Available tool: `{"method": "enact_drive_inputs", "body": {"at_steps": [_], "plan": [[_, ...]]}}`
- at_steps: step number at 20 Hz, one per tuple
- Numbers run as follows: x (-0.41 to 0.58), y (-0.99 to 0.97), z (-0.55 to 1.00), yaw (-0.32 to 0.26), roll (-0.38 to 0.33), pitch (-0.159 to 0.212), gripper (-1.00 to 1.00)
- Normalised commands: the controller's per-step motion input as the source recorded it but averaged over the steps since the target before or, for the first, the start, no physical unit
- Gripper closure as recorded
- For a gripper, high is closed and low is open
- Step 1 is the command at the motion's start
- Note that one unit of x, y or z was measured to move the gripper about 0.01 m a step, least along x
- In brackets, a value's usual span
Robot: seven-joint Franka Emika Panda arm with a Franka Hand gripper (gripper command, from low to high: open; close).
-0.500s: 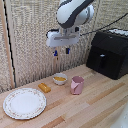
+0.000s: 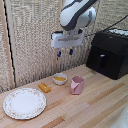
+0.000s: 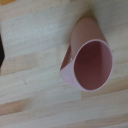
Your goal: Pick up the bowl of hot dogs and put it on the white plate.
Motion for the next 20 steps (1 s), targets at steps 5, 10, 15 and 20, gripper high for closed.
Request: {"method": "enact_drive_inputs", "body": {"at_steps": [5, 10, 15, 20], "plan": [[0.348, -0.40, -0.12, 0.018, 0.042, 0.069, -1.00], [0.446, -0.22, -0.25, 0.061, 0.010, 0.110, -1.00], [0.499, -0.23, -0.22, 0.045, 0.024, 0.118, -1.00], [0.451, -0.21, -0.23, 0.069, 0.015, 0.083, -1.00]]}}
